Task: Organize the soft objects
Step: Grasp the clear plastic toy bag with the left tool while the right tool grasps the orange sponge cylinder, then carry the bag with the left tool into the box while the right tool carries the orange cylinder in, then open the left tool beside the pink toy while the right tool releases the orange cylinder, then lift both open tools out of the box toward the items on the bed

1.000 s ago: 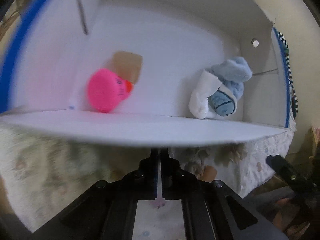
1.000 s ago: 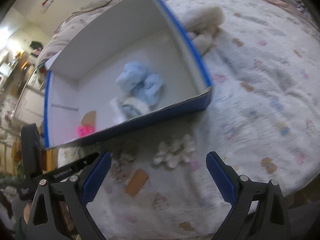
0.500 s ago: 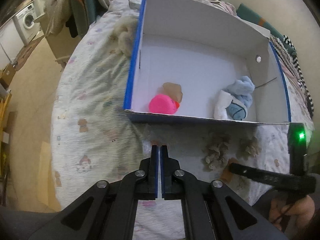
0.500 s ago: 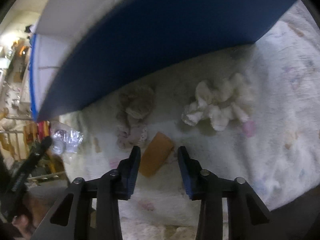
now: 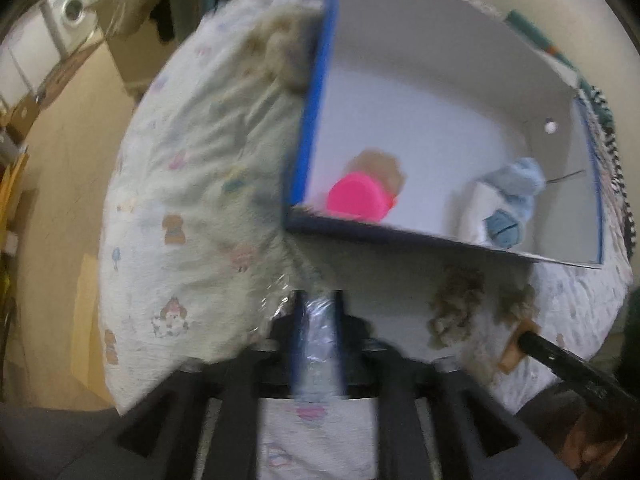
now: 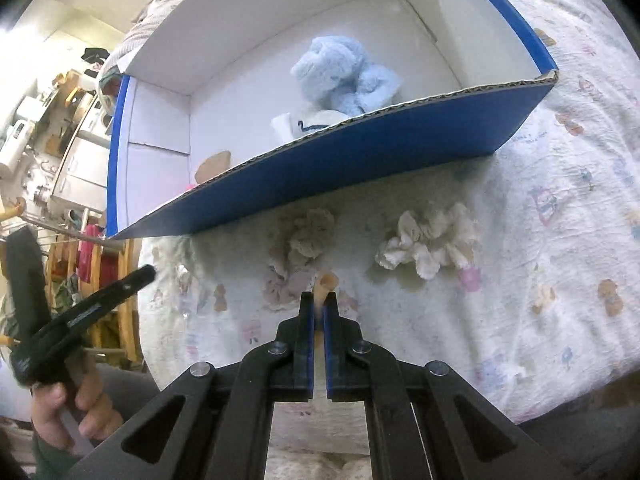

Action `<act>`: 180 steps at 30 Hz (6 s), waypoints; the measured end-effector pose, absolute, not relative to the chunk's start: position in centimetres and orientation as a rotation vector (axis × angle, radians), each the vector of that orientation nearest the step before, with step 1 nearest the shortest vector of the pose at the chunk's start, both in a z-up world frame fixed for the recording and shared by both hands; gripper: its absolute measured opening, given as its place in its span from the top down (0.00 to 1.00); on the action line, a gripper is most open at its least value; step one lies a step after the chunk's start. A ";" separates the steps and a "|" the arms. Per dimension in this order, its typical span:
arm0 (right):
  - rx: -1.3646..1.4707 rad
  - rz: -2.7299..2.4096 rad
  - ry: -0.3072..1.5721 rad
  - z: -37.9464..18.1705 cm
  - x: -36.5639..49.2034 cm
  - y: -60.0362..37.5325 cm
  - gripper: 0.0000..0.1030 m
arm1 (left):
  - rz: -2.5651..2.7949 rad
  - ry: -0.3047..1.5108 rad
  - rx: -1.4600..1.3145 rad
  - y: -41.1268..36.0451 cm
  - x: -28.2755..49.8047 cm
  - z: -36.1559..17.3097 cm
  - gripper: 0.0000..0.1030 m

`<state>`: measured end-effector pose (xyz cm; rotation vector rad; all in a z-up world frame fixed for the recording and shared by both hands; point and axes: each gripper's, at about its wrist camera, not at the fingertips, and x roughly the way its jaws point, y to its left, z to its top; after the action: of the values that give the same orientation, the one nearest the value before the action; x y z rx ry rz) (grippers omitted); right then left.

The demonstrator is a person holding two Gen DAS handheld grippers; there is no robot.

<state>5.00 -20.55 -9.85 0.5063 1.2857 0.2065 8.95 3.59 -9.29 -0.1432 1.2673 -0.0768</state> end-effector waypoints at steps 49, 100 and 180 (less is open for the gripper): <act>0.491 0.361 1.049 -2.4 3.6 -21.4 0.95 | 0.012 1.055 -0.029 3.2 6.2 -0.3 0.78; 0.484 0.256 1.056 -4.9 14.5 -23.2 0.95 | -0.135 1.072 0.012 -3.4 18.5 -6.5 0.78; 0.403 0.096 0.830 -1.7 10.7 -24.2 0.00 | -0.016 0.973 -0.039 -1.8 14.7 -2.0 0.35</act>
<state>10.71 -24.20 -1.70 0.4027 0.8302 0.0962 14.69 -1.76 -2.03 -0.0393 0.9725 -0.0160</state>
